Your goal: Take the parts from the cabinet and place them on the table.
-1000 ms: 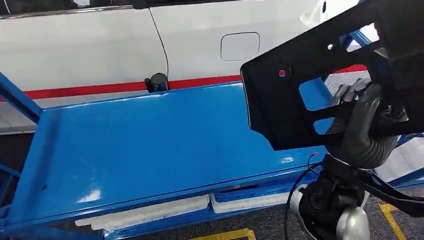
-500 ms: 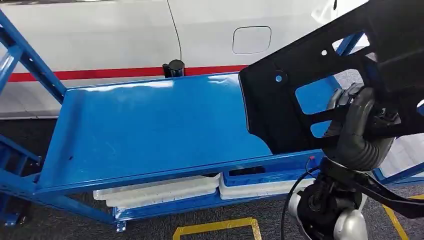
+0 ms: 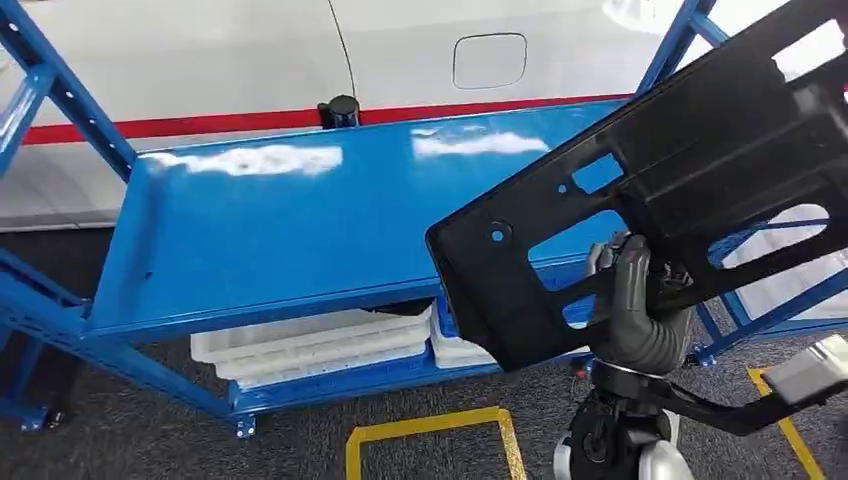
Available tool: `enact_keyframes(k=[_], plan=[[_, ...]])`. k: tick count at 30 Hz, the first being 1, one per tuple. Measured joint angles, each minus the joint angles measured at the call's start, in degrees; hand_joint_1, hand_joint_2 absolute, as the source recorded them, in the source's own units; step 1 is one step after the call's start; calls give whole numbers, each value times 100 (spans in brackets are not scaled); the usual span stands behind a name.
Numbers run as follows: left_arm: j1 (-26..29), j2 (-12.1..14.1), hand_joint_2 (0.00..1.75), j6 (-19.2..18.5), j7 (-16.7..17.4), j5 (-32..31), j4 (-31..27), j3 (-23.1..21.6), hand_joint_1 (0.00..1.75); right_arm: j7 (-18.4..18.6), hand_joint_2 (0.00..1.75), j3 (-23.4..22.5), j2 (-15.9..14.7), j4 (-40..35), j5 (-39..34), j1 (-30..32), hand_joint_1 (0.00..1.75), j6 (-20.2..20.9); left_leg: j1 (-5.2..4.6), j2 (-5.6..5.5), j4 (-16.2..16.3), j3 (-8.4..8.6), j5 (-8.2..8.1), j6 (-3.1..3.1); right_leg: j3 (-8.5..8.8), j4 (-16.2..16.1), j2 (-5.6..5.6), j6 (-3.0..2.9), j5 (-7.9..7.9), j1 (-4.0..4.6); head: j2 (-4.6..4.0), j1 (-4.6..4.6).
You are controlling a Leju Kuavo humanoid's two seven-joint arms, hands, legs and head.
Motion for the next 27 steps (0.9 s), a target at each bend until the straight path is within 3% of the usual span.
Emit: enact_keyframes(k=[1, 3, 4, 5, 7, 8, 9, 10, 11, 13, 14, 15, 16, 18, 19, 20, 21, 22, 23, 24, 25, 27], plan=[[3, 0, 175, -7, -20, -4, 0, 0, 0, -50, 175, 33, -7, 31, -33, 5, 175, 0, -5, 3, 21, -70, 18, 44, -4, 7, -3, 52, 43, -5, 0, 53], [9, 11, 175, -7, -41, -4, 2, -2, 0, -120, 175, 87, -22, 105, -100, 11, 175, -2, -47, -1, 38, -113, 82, 173, -14, -35, -6, 134, 143, -33, 0, 77], [14, 17, 175, -7, -50, -11, 2, -2, 0, -168, 175, 100, -35, 129, -181, 29, 175, -2, -21, 14, -1, -174, 162, 261, -54, -20, 5, 165, 138, -59, 0, 64], [4, 26, 175, -4, -55, -22, 4, -2, 0, -244, 175, 114, -48, 161, -351, 48, 175, -2, -32, 11, 4, -252, 229, 308, -104, 96, 34, 199, -137, -62, 0, 59], [-2, 42, 175, 18, -4, -66, 2, -15, 0, -499, 175, 136, -92, 251, -759, 80, 175, 2, -52, 1, 6, -420, 368, 366, -246, 770, 51, 229, -864, -63, 0, 153], [-1, 55, 175, 28, 79, -103, 2, -37, 0, -684, 175, 153, -107, 325, -913, 125, 175, 0, -68, -2, 11, -517, 442, 373, -289, 1174, 54, 228, -1128, -61, 0, 192], [4, 77, 175, 28, 147, -144, 2, -48, 0, -794, 175, 173, -122, 387, -944, 177, 175, -2, -87, -3, 18, -608, 508, 383, -283, 1446, 64, 216, -1219, -57, 0, 214], [8, 122, 175, 24, 216, -205, 2, -68, 0, -885, 175, 190, -138, 452, -907, 241, 175, -2, -108, -2, 23, -709, 582, 382, -219, 1557, 69, 192, -1134, -56, 0, 245], [8, 162, 175, 13, 258, -245, 4, -96, 0, -905, 175, 194, -146, 481, -790, 332, 175, -2, -124, 0, 26, -799, 647, 380, -64, 1454, 70, 157, -932, -46, 0, 254], [8, 242, 175, 13, 289, -280, 4, -144, 0, -896, 175, 197, -151, 487, -564, 497, 175, -2, -157, 1, 25, -914, 760, 366, 538, 684, 79, 38, -564, 15, 0, 280], [1, 258, 175, 11, 293, -293, 2, -164, 0, -896, 175, 201, -151, 485, -531, 519, 175, -2, -145, 10, 24, -934, 808, 359, 891, 176, 79, -51, -598, 62, 0, 293], [-2, 271, 175, 11, 295, -297, 2, -184, 0, -894, 175, 201, -151, 483, -513, 530, 175, -2, -180, 17, 29, -960, 852, 323, 1136, -265, 65, -111, -737, 89, 0, 302], [-2, 280, 175, 11, 295, -302, 2, -190, 0, -894, 175, 201, -151, 485, -507, 549, 175, -2, -159, 49, 20, -991, 921, 287, 1167, -379, 70, -84, -773, 100, 0, 269], [5, 308, 175, 7, 302, -302, 2, -203, 0, -894, 175, 201, -153, 485, -505, 621, 175, -2, -122, 88, -27, -1005, 1041, 219, 1090, -375, 85, -115, -702, 143, 2, 291], [17, 330, 175, 7, 302, -302, 4, -219, 0, -892, 175, 201, -153, 485, -505, 641, 175, -2, -140, 83, -41, -1017, 1072, 186, 1063, -485, 74, -152, -571, 103, 0, 295], [8, 363, 175, 7, 304, -302, 4, -227, 0, -892, 175, 203, -153, 492, -505, 638, 175, -2, -121, 47, 47, -1069, 864, 169, 1012, -499, 47, -164, -487, 90, 2, 269], [6, 367, 175, 4, 304, -302, 4, -232, 0, -892, 175, 203, -153, 496, -505, 648, 175, -2, -111, 17, 280, -1137, 502, 155, 932, -502, 57, -207, -421, 89, 0, 223], [5, 374, 175, 4, 304, -302, 4, -236, 0, -889, 175, 197, -157, 500, -507, 665, 175, -2, -99, 10, 683, -1228, 99, 123, 837, -490, 53, -218, -352, 89, 0, 155], [6, 389, 175, 4, 306, -302, 4, -245, 0, -887, 175, 197, -157, 503, -502, 678, 175, -2, -94, 5, 1115, -1306, -193, 89, 746, -475, 48, -220, -282, 92, 0, 127], [6, 402, 175, 4, 317, -302, 4, -271, 0, -838, 175, 199, -157, 503, -435, 693, 175, -2, -92, 4, 1475, -1346, -313, 58, 652, -458, 43, -213, -213, 93, 0, 114], [6, 411, 175, 4, 326, -293, 4, -289, 0, -771, 175, 197, -155, 505, -353, 705, 175, -2, -87, 6, 1661, -1319, -239, 43, 552, -434, 36, -201, -155, 91, 0, 89], [6, 430, 175, -17, 343, -195, 4, -295, 0, -536, 175, 199, -149, 501, 25, 706, 175, -2, -61, 9, 1483, -979, 228, 15, 310, -339, 32, -162, -43, 80, 0, 61]])
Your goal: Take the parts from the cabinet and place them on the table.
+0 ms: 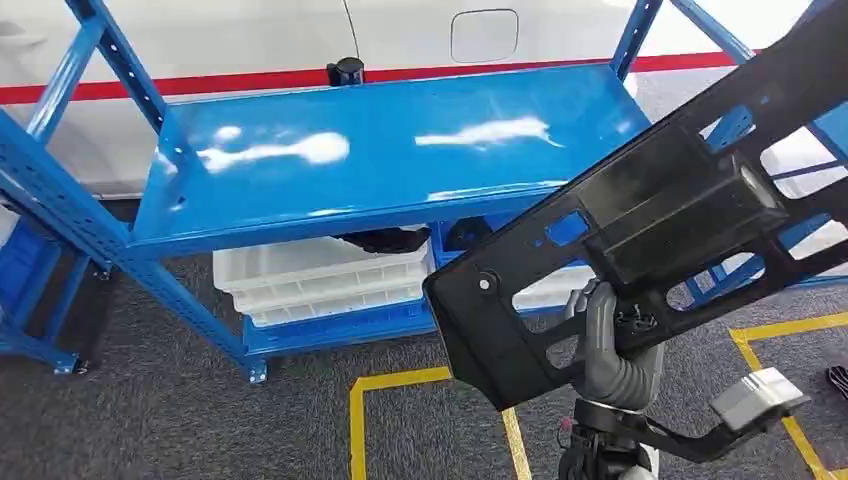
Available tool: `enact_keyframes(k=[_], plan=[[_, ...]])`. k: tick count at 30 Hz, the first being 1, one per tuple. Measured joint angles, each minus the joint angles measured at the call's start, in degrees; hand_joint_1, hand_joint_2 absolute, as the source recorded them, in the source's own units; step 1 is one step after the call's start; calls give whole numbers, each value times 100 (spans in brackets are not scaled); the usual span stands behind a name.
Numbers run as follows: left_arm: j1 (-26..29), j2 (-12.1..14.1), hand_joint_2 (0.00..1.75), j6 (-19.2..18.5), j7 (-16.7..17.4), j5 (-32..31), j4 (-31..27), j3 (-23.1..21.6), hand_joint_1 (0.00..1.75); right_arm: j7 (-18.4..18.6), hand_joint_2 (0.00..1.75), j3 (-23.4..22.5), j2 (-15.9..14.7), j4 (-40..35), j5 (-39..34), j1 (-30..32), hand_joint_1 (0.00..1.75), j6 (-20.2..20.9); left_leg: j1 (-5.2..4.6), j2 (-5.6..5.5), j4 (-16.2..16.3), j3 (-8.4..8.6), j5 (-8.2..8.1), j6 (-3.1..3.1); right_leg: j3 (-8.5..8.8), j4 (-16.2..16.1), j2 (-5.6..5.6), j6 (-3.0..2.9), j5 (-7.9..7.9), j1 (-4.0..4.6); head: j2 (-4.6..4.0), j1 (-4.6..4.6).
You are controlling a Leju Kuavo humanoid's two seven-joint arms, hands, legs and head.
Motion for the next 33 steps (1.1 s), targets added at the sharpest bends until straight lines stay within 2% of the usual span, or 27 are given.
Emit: enact_keyframes(k=[1, 2, 3, 4, 7, 8, 9, 11, 12, 13, 14, 15, 16, 17, 18, 19, 22, 23, 24, 25, 27, 28, 29, 30, 31, 32, 33], plan=[[-2, 11, 175, -49, -18, 64, 0, 0, 0, 121, 175, -2, 15, -18, 227, -17, 175, 0, 17, 6, -381, 326, 145, -8, -118, 70, 0, 32, 39, -12, 0, -7], [-7, 15, 175, -101, -77, 123, 0, 0, 0, 233, 175, 0, 37, -42, 441, -64, 175, 0, 36, 16, -893, 738, 90, -19, -202, 164, 4, 67, 63, -10, 0, -11], [-20, 13, 175, -168, -131, 170, -9, 0, 0, 320, 175, 4, 70, -79, 590, -114, 175, 2, 25, 15, -1387, 1058, -177, -22, -292, 242, 4, 88, 71, 11, 0, -28], [-28, 11, 175, -215, -199, 188, -9, 2, 0, 386, 175, 5, 107, -114, 679, -201, 175, 2, 9, 7, -1566, 1133, -300, 92, -316, 291, -6, 124, 99, 13, 0, -13], [-1, -55, 175, -341, -302, 173, -9, -2, 0, 493, 175, 22, 175, -151, 733, -406, 175, 0, -9, 2, -1591, 1019, -202, 267, -345, 249, -9, 237, 228, -22, 2, 15], [-7, -78, 175, -346, -304, 155, -7, -4, 0, 518, 175, 26, 175, -151, 738, -443, 175, 0, 2, 9, -1593, 969, -146, 323, -395, 298, 11, 286, 123, -40, 0, -7], [-8, -109, 175, -346, -299, 156, -7, -9, 0, 556, 175, 33, 179, -151, 761, -485, 175, 0, 1, 7, -1593, 908, -89, 355, -462, 470, 22, 326, -164, -46, 0, 30], [-3, -162, 175, -348, -262, 173, -7, -15, 0, 650, 175, 50, 192, -151, 871, -565, 175, 0, -3, -2, -1591, 771, 23, 381, -643, 1244, 25, 375, -826, -49, 0, 79], [5, -183, 175, -350, -256, 177, -7, -15, 0, 700, 175, 57, 192, -153, 958, -583, 175, -2, -5, -3, -1584, 702, 75, 386, -710, 1643, 30, 379, -1005, -49, 0, 122], [16, -201, 175, -350, -247, 184, -7, -17, 0, 775, 175, 64, 194, -153, 1057, -592, 175, -2, -10, -4, -1579, 639, 127, 383, -708, 1881, 35, 374, -998, -49, 2, 155], [25, -210, 175, -350, -247, 197, -4, -20, 0, 911, 175, 72, 197, -158, 1200, -602, 175, -2, -16, -2, -1576, 576, 173, 374, -615, 1867, 37, 358, -891, -47, 0, 181], [32, -214, 175, -350, -247, 232, -4, -20, 0, 1066, 175, 77, 197, -166, 1381, -621, 175, 0, -30, -36, -1574, 527, 215, 358, -404, 1613, 47, 328, -709, -45, 0, 201], [33, -229, 175, -350, -245, 254, -4, -20, 0, 1175, 175, 83, 201, -166, 1536, -651, 175, 0, -41, -65, -1574, 501, 241, 340, -106, 1160, 87, 285, -527, -41, 0, 225], [24, -249, 175, -350, -236, 267, -4, -20, 0, 1255, 175, 88, 208, -175, 1673, -686, 175, 0, -46, -85, -1575, 486, 269, 329, 249, 578, 231, 204, -376, -32, 0, 234], [7, -297, 175, -350, -219, 280, -4, -22, 0, 1303, 175, 90, 208, -197, 1749, -712, 175, 0, -34, -101, -1576, 445, 298, 312, 500, 156, 483, 96, -434, -29, 0, 210], [-18, -317, 175, -341, -201, 304, -4, -20, 0, 1347, 175, 90, 210, -223, 1802, -715, 175, 0, -34, -147, -1573, 406, 347, 279, 562, 2, 490, 100, -441, -39, 0, 166], [-8, -383, 175, -346, -192, 337, -4, -20, 0, 1467, 175, 112, 210, -243, 1863, -790, 175, 0, 6, -325, -1599, 346, 455, 153, 546, -52, 336, 68, -417, 16, 0, 234], [4, -387, 175, -346, -192, 346, -4, -20, 0, 1487, 175, 116, 212, -256, 1874, -816, 175, 0, 0, -259, -1538, 304, 409, 153, 581, -167, 217, 58, -338, -49, 0, 236], [9, -387, 175, -346, -192, 348, -2, -20, 0, 1507, 175, 123, 219, -260, 1885, -831, 175, 0, -29, -77, -1396, 220, 260, 130, 579, -185, 160, 41, -316, -40, 0, 194], [7, -398, 175, -346, -188, 346, -4, -20, 0, 1515, 175, 125, 223, -267, 1892, -839, 175, 0, -12, -13, -1012, 40, -13, 104, 554, -178, 78, 24, -305, -38, 0, 111], [16, -408, 175, -346, -181, 348, -2, -20, 0, 1561, 175, 127, 223, -267, 1914, -839, 175, 0, 7, -3, -152, -322, -408, 44, 516, -150, -61, 22, -305, -31, 2, 37], [26, -415, 175, -346, -179, 346, -2, -22, 0, 1572, 175, 140, 223, -267, 1918, -838, 175, 0, 10, -1, 106, -421, -462, 14, 490, -129, -127, 22, -304, -30, 0, 15], [37, -419, 175, -346, -179, 348, -2, -22, 0, 1574, 175, 160, 223, -267, 1920, -838, 175, 0, 13, 14, 93, -385, -368, -1, 470, -102, -189, 24, -306, -32, 0, 2], [45, -422, 175, -346, -179, 346, -2, -22, 0, 1574, 175, 164, 223, -267, 1922, -840, 175, 0, 14, 46, -148, -226, -184, -8, 458, -78, -247, 38, -317, -34, 2, -7], [45, -424, 175, -346, -179, 346, -2, -22, 0, 1574, 175, 168, 223, -267, 1922, -842, 175, 0, 14, 117, -596, 43, 54, -12, 454, -50, -304, 54, -334, -37, 0, -13], [43, -424, 175, -346, -179, 346, -2, -22, 0, 1574, 175, 171, 223, -269, 1922, -845, 175, 0, 10, 257, -1126, 363, 264, -1, 454, -9, -356, 82, -362, -40, 0, -15], [37, -435, 175, -348, -179, 341, -2, -22, 0, 1574, 175, 171, 223, -271, 1920, -848, 175, 0, -36, 598, -1433, 530, 155, 17, 441, 26, -395, 115, -392, -26, 2, -24]])
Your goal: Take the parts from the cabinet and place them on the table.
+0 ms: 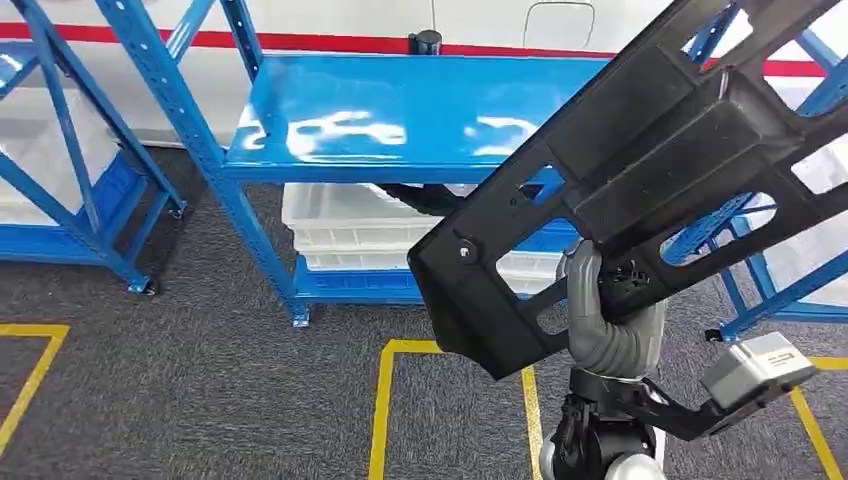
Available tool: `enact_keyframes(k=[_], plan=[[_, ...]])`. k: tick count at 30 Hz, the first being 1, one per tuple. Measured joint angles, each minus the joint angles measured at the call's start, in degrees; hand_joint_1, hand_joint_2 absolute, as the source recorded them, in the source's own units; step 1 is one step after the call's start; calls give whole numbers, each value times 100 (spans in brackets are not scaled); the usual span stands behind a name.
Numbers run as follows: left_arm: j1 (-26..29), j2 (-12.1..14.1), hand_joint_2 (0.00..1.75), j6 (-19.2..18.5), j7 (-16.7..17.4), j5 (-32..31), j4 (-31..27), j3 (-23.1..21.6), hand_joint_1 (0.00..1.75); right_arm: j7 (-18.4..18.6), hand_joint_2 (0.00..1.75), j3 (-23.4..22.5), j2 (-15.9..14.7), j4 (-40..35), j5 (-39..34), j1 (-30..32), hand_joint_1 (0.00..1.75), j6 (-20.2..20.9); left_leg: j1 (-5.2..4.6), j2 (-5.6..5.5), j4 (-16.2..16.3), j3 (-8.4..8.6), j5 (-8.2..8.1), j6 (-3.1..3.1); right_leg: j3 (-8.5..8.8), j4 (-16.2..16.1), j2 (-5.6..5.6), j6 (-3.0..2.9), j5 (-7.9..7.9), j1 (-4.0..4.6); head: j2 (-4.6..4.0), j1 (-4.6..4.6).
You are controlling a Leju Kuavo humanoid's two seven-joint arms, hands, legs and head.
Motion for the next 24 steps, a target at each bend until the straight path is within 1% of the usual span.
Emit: enact_keyframes(k=[1, 2, 3, 4, 5, 6, 7, 8, 9, 10, 11, 12, 13, 14, 15, 16, 17, 18, 19, 20, 21, 22, 23, 24], plan=[[-3, -2, 175, 0, -4, -4, 0, 0, 0, 0, 175, 0, 0, -7, -2, -2, 175, 0, -43, 0, 15, 10, 69, 115, -31, 43, -39, 36, -24, 36, -2, -20], [-2, -13, 175, 0, -15, -5, 0, -2, 0, 0, 175, 2, -2, -11, -15, 0, 175, 0, -43, -35, -9, -31, 43, 145, -8, 70, -93, 55, -35, 42, -2, 29], [-2, -13, 175, 0, -26, -7, 0, -4, 0, 0, 175, 9, -4, -26, -37, 2, 175, 0, -51, -116, -14, -59, 25, 199, -21, 77, -147, 63, -34, 41, -2, 20], [-1, -17, 175, 0, -42, -4, 0, -4, 0, 0, 175, 11, -2, -28, -57, -3, 175, 0, -53, -181, -18, -80, 39, 223, -20, 71, -217, 73, -34, 39, -2, 37], [-1, -24, 175, 0, -70, -4, 0, -4, 0, -2, 175, 11, -4, -33, -79, -6, 175, 0, -12, -268, -53, -83, 72, 273, -41, 99, -220, 119, -90, 31, -2, 31], [-4, -22, 175, 2, -92, -2, 0, -4, 0, -2, 175, 13, -4, -35, -114, -6, 175, 0, -8, -342, -52, -103, 90, 303, -70, 240, 76, 167, -235, 7, 0, 63], [-14, -26, 175, 7, -100, -2, 0, -4, 0, -2, 175, 17, -4, -35, -125, 0, 175, 0, -5, -417, -52, -124, 110, 332, -200, 558, 275, 191, -459, -17, 0, 103], [-26, -33, 175, 7, -103, -2, 0, -4, 0, -4, 175, 17, -4, -33, -138, 3, 175, -2, -9, -489, -50, -151, 129, 361, -393, 1011, 372, 205, -702, -29, 0, 140], [-26, -35, 175, 7, -105, -2, 0, -4, 0, -4, 175, 20, -7, -31, -157, 5, 175, -2, -13, -584, -46, -177, 148, 377, -619, 1511, 415, 213, -912, -30, 0, 164], [-17, -37, 175, 7, -103, -2, 0, -4, 0, -4, 175, 26, -7, -26, -173, 13, 175, -2, -17, -673, -45, -195, 164, 385, -764, 1833, 428, 208, -1000, -26, -2, 177], [-5, -37, 175, 7, -103, -2, 0, -4, 0, -4, 175, 26, -7, -24, -175, 15, 175, -2, -19, -756, -44, -197, 175, 383, -786, 1877, 435, 191, -935, -23, -2, 190], [1, -37, 175, 7, -103, -2, 2, -4, 0, -4, 175, 31, -7, -22, -175, 14, 175, -2, -26, -850, -44, -196, 187, 379, -701, 1672, 452, 161, -723, -21, 0, 210], [1, -37, 175, 7, -103, -2, 2, -4, 0, -4, 175, 35, -7, -24, -175, 12, 175, -2, -33, -933, -44, -192, 201, 368, -537, 1278, 487, 122, -444, -20, -2, 232], [-1, -39, 175, 7, -105, -2, 2, -4, 0, -4, 175, 37, -9, -24, -175, 10, 175, -2, -44, -1013, -45, -178, 208, 361, -323, 771, 592, 66, -145, -10, 0, 260], [0, -50, 175, 7, -105, -2, 2, -4, 0, -4, 175, 44, -9, -26, -175, 7, 175, -2, -24, -1078, -57, -188, 220, 354, -145, 289, 854, -13, 55, -5, -2, 282], [-14, -66, 175, 7, -105, -2, 2, -4, 0, -4, 175, 48, -9, -26, -175, 15, 175, -2, -51, -1148, -38, -219, 244, 317, -112, 225, 964, -56, 20, -18, 0, 227], [-17, -61, 175, 7, -105, -2, 2, -4, 0, -4, 175, 50, -9, -31, -175, 6, 175, -2, -16, -1190, -35, -261, 269, 280, -115, 178, 921, -56, 35, -1, -2, 225], [-11, -68, 175, 7, -103, 0, 2, -4, 0, -4, 175, 59, -9, -31, -175, -5, 175, -2, -1, -1247, -43, -298, 299, 239, -121, 160, 869, -68, 23, 7, -2, 275], [5, -74, 175, 2, -105, -2, 2, -7, 0, -4, 175, 63, -11, -33, -177, -21, 175, -2, 7, -1297, -60, -332, 335, 194, -119, 122, 819, -88, 8, 16, -2, 297], [8, -72, 175, 2, -103, -2, 2, -7, 0, -4, 175, 63, -9, -35, -177, -34, 175, -2, -24, -1363, -72, -361, 366, 146, -109, 26, 739, -76, 52, -11, 0, 284], [17, -61, 175, 2, -98, -2, 4, -7, 0, -7, 175, 63, -7, -31, -192, -39, 175, 0, -56, -978, 37, -415, 260, 161, -78, -61, 637, -60, 120, -39, -2, 247], [7, -59, 175, 2, -76, -4, 7, -7, 0, -15, 175, 63, -2, -35, -203, -17, 175, 0, -64, -673, 275, -537, 47, 138, -75, -102, 593, -88, 139, -32, -2, 166], [-3, -57, 175, 2, -59, -13, 7, -7, 0, -20, 175, 61, -9, -33, -245, -10, 175, 0, -43, -577, 668, -716, -189, 106, -85, -102, 513, -96, 147, -30, 0, 118], [-4, -57, 175, 2, -30, -26, 7, -7, 0, -22, 175, 59, -9, -28, -262, -5, 175, 0, -10, -572, 1130, -916, -406, 73, -93, -95, 425, -97, 146, -30, 0, 98]])
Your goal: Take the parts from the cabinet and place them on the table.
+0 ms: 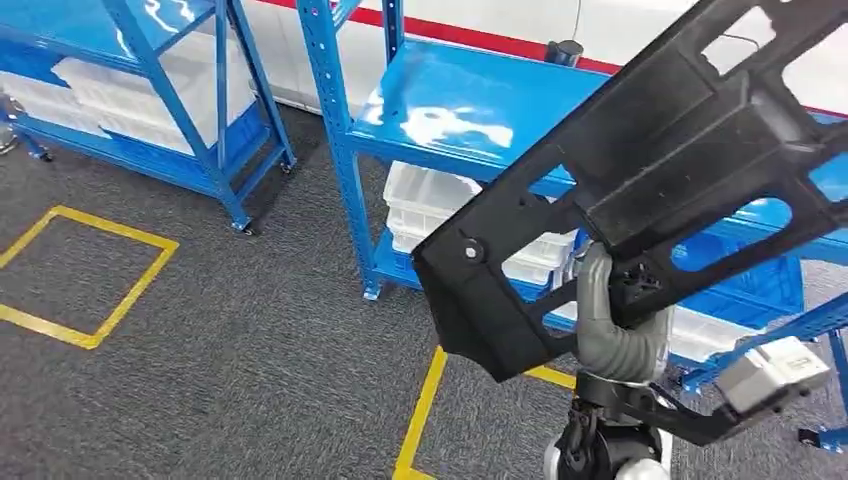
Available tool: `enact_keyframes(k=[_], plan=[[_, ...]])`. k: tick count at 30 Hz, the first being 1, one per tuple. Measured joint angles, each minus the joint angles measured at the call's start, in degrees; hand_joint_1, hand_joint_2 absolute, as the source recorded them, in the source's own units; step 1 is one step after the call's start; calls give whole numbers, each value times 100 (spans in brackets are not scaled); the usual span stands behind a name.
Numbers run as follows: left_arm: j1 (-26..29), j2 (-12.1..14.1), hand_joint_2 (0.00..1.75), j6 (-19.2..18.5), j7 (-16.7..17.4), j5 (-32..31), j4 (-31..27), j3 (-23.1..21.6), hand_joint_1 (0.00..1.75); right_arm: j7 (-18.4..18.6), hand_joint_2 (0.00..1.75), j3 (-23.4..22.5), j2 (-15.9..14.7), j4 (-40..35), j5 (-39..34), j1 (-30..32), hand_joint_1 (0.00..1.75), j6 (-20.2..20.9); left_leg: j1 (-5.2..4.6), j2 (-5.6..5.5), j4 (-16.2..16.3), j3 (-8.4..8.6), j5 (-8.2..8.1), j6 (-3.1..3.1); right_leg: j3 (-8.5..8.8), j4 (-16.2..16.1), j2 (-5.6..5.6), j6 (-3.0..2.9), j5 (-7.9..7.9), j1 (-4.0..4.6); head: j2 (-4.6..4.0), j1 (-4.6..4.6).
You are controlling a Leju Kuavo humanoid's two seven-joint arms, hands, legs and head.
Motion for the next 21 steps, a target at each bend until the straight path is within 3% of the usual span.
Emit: enact_keyframes(k=[2, 4, 5, 6, 7, 8, 9, 11, 12, 13, 14, 15, 17, 18, 19, 20, 21], plan=[[9, 0, 175, 0, 22, 0, 0, -2, 0, 0, 175, 2, -2, 13, -31, 8, 175, 0, 30, -7, 520, -209, -167, -57, -10, 7, -149, 1, 0, 0, -2, -48], [14, 0, 175, 0, 30, 0, 2, -2, 0, 0, 175, 2, -4, 13, -33, 17, 175, 0, 62, 8, 267, -26, 38, -97, -19, 22, -298, 15, -5, -1, 0, -81], [13, 2, 175, 0, 30, 0, 2, -2, 0, 0, 175, 2, -4, 13, -33, 15, 175, 0, 69, 95, -357, 360, 333, -114, -18, 55, -391, 56, -31, -13, 0, -81], [12, 4, 175, 0, 30, 0, 2, -2, 0, 0, 175, 2, -4, 13, -33, 15, 175, 0, 70, 190, -707, 576, 475, -118, -17, 87, -431, 82, -50, -24, -2, -85], [3, 0, 175, 0, 30, -2, 2, -2, 0, 0, 175, 2, -7, 13, -35, 15, 175, 0, 11, 667, -1127, 798, 429, -106, -27, 150, -480, 143, -96, -7, -2, -102], [3, 2, 175, 0, 28, -2, 2, -2, 0, 0, 175, 2, -7, 11, -35, 4, 175, 0, 16, 681, -1129, 790, 462, -8, -46, 195, -509, 182, -126, 30, -2, -118], [13, 4, 175, 0, 28, -4, 4, -2, 0, 0, 175, 9, -9, 11, -35, -2, 175, 0, 0, 597, -1128, 765, 469, 78, -48, 206, -529, 199, -124, 31, 0, -74], [23, 7, 175, 0, 37, -4, 7, -2, 0, 0, 175, 17, -9, 11, -41, -4, 175, 0, -39, 527, -1128, 735, 473, 133, -40, 191, -585, 223, -108, 11, 0, -39], [20, 4, 175, 0, 48, -4, 7, -2, 0, -9, 175, 17, -11, 11, -72, -8, 175, 0, -34, 429, -1136, 731, 494, 182, -41, 197, -658, 248, -124, -6, -2, -50], [9, 4, 175, 2, 48, -4, 7, -2, 0, -13, 175, 20, -11, 11, -103, -11, 175, 0, -9, 351, -1148, 733, 516, 218, -55, 233, -476, 310, -200, -32, -2, -40], [-3, 4, 175, 4, 48, -4, 9, -2, 0, -22, 175, 28, -13, 11, -127, 6, 175, 0, -3, 269, -1147, 720, 534, 247, -145, 500, -184, 328, -446, -43, 0, 0], [-17, 0, 175, 7, 44, -11, 11, -2, 0, -28, 175, 29, -15, 11, -155, 24, 175, -2, -5, 200, -1147, 709, 547, 268, -295, 895, -58, 327, -684, -44, -2, 29], [-28, 0, 175, 13, 44, -22, 11, -2, 0, -31, 175, 33, -28, 13, -212, 44, 175, -2, -18, 54, -1145, 684, 568, 300, -656, 1736, 16, 318, -1061, -41, -2, 79], [-23, 0, 175, 13, 48, -31, 11, -2, 0, -31, 175, 42, -33, 24, -280, 48, 175, -2, -33, -68, -1145, 671, 582, 319, -846, 2147, 22, 299, -1162, -41, 0, 96], [-16, 0, 175, 20, 50, -31, 13, -2, 0, -20, 175, 46, -48, 41, -303, 39, 175, -2, -38, -135, -1144, 671, 589, 325, -852, 2163, 23, 282, -1119, -41, -2, 116], [-12, 0, 175, 33, 52, -31, 15, -4, 0, 0, 175, 66, -63, 57, -345, 20, 175, -2, -47, -216, -1144, 670, 598, 326, -789, 2010, 35, 252, -967, -40, 0, 134], [-13, -4, 175, 48, 61, -31, 17, -4, 0, 7, 175, 114, -63, 92, -407, -22, 175, 0, -58, -334, -1144, 675, 615, 320, -553, 1465, 65, 200, -612, -37, -2, 162]])
